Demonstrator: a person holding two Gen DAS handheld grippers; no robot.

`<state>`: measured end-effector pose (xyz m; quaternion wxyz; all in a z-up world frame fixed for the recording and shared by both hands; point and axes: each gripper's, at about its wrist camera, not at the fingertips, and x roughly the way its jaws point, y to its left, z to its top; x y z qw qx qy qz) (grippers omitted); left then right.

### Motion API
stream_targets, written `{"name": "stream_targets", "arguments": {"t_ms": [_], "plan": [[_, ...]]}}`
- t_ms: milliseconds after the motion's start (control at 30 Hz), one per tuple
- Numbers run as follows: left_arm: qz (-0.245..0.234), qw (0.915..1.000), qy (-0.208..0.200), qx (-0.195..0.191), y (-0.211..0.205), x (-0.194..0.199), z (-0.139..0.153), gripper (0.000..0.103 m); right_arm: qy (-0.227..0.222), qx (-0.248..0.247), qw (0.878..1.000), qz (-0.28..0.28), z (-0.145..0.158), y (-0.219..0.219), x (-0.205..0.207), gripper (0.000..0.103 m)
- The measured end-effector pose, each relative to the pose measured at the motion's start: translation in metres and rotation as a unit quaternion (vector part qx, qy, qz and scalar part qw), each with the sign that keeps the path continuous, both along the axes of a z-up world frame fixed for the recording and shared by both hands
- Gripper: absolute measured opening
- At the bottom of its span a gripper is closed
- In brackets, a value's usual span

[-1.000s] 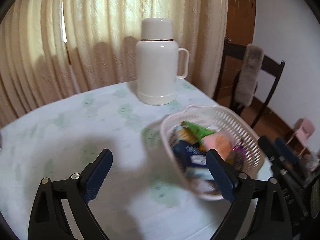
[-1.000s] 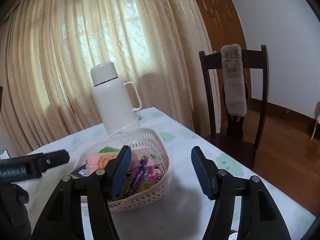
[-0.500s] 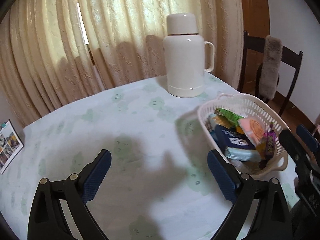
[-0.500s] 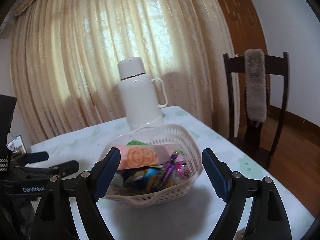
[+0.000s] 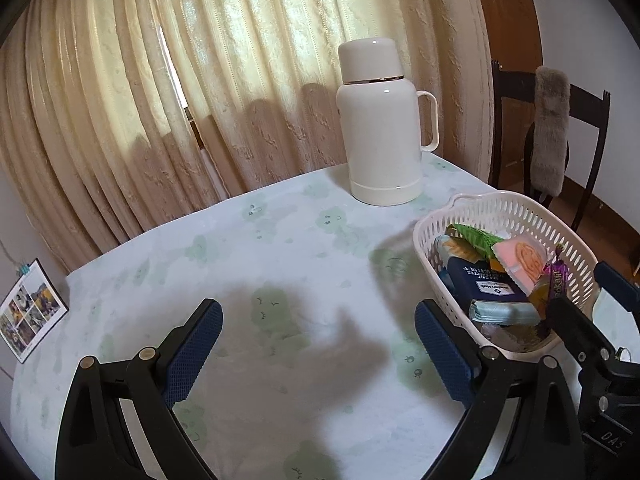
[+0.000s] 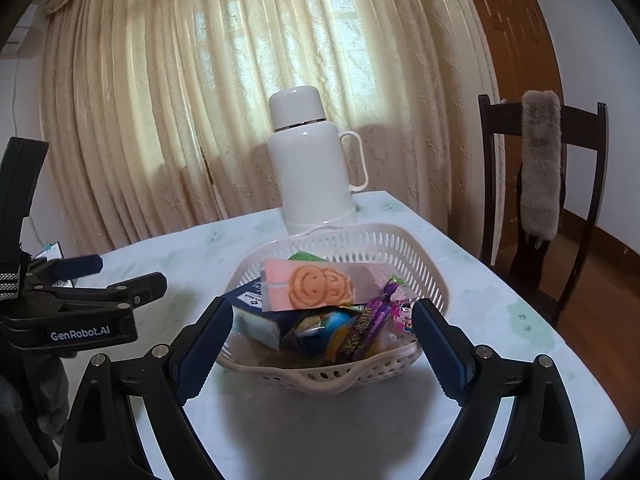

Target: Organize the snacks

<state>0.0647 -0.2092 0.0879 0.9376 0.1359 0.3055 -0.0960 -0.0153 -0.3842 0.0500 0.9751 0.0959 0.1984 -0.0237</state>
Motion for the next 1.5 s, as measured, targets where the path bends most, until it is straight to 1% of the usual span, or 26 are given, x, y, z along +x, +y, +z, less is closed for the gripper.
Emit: {"name": "stream_targets", "arguments": {"t_ms": [100,233,400,533,567,667,833,933,1167,1500], "plan": [[0.002,1.0000,0.001,0.001,0.001,0.001,-0.001,0.096,-0.001,-0.010,1.000,-0.018,0.000,0.000,-0.002,0.091],[0.005,1.0000,0.000,-0.001,0.002,0.001,0.000,0.096,0.001,-0.010,0.999,-0.044,0.001,-0.005,-0.007,0.091],[0.007,0.9998,-0.012,0.012,-0.001,-0.002,0.000,0.096,0.028,-0.006,0.998,-0.063,-0.002,-0.010,-0.004,0.096],[0.000,0.9997,-0.016,0.018,-0.005,-0.004,-0.001,0.098,0.048,-0.013,0.998,-0.035,-0.005,-0.002,0.003,0.098],[-0.001,0.9997,-0.017,0.020,-0.005,-0.005,-0.001,0.098,0.054,-0.020,0.998,-0.034,-0.005,0.001,0.004,0.100],[-0.001,0.9994,-0.022,0.025,-0.007,-0.006,-0.001,0.098,0.062,-0.027,0.997,-0.036,-0.005,0.003,0.007,0.100],[0.002,0.9993,-0.020,0.033,-0.009,-0.004,-0.004,0.098,0.065,-0.019,0.997,-0.041,-0.006,-0.001,0.007,0.101],[0.007,0.9988,-0.026,0.042,-0.011,-0.005,-0.005,0.098,0.065,-0.020,0.997,-0.041,-0.006,0.000,0.007,0.101],[0.010,0.9981,-0.032,0.052,-0.012,-0.006,-0.007,0.101,0.064,-0.022,0.997,-0.036,-0.006,0.000,0.008,0.101],[0.013,0.9933,-0.059,0.098,-0.022,-0.012,-0.012,0.103,0.062,-0.029,0.997,-0.036,-0.005,0.003,0.009,0.101]]}}
